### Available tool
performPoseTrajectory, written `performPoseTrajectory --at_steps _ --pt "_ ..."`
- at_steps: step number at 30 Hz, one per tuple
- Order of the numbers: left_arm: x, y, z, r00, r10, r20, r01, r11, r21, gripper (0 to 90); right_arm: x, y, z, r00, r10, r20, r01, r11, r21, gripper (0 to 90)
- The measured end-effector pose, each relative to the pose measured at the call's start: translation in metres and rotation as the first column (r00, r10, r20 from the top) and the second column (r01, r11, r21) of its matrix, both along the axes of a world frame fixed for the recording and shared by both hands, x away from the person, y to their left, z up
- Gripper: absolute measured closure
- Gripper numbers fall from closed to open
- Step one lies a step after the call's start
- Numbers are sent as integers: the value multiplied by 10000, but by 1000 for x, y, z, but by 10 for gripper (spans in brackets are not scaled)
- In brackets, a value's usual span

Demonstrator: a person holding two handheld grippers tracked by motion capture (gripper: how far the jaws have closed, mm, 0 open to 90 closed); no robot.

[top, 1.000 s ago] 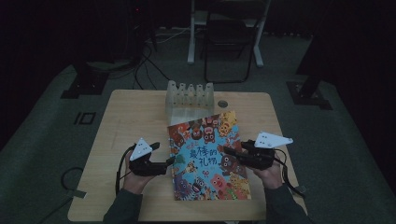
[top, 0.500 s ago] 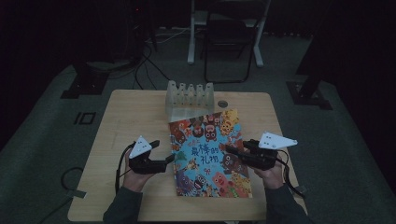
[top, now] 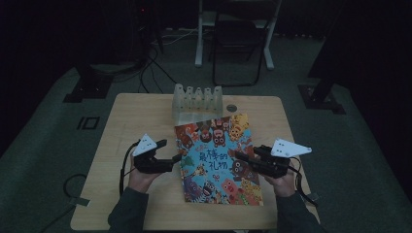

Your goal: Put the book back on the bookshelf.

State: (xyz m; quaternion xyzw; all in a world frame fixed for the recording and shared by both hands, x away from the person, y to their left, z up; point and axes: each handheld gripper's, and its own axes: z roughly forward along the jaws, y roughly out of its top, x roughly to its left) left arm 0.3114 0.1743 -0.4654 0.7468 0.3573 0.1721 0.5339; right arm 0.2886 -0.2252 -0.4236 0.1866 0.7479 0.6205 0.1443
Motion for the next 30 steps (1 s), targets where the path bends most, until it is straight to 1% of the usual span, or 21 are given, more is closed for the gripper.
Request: performPoseTrajectory --at_steps 4,6,7,8,9,11,12,15,17,19,20,23,27,29,30 --pt "13 4 4 9998 -94 -170 88 9994 -341 155 -1 0 0 9999 38 93 -38 10000 18 701" --pt "21 6 5 9996 -87 -277 73 9987 -503 155 -1 -1 0 9999 66 132 -67 10000 46 701" --pt "27 7 5 9994 -176 -295 157 9980 -614 154 -2 -1 0 9998 113 177 -114 9999 64 701" --pt "27 7 5 9994 -176 -295 157 9980 -614 155 -2 -1 0 9998 113 177 -114 9999 64 701" --pt "30 7 5 9995 -227 -206 213 9978 -634 155 -2 -2 0 9996 163 223 -164 9998 76 701" --pt "30 7 5 9995 -227 -206 213 9978 -634 155 -3 -2 0 9995 197 242 -199 9998 88 701" --pt "37 9 2 9985 -483 -270 454 9942 -976 154 -3 -2 0 9993 245 271 -248 9996 104 701" --pt "40 9 0 9977 -610 -305 574 9926 -1074 149 -4 -3 0 9990 282 333 -286 9995 102 701" --pt "41 8 0 9974 -673 -249 642 9920 -1091 155 -5 -3 -1 9987 306 414 -310 9995 110 701" --pt "42 7 2 9975 -704 -98 689 9920 -1059 155 -5 -4 -1 9984 356 447 -363 9992 140 701" --pt "45 7 3 9969 -781 -54 770 9904 -1149 155 -5 -4 -1 9982 384 459 -392 9991 153 701" --pt "50 8 3 9965 -821 -132 798 9889 -1256 155 -5 -4 -1 9978 423 504 -432 9989 174 701" --pt "56 10 -1 9924 -1184 -328 1110 9784 -1742 158 -6 -4 -1 9968 555 577 -571 9980 262 701" --pt "57 9 -2 9918 -1215 -394 1129 9782 -1741 170 -6 -4 -1 9968 555 577 -571 9980 262 701" --pt "58 8 -4 9896 -1373 -423 1278 9757 -1781 169 -6 -4 -1 9962 634 594 -654 9974 319 701"
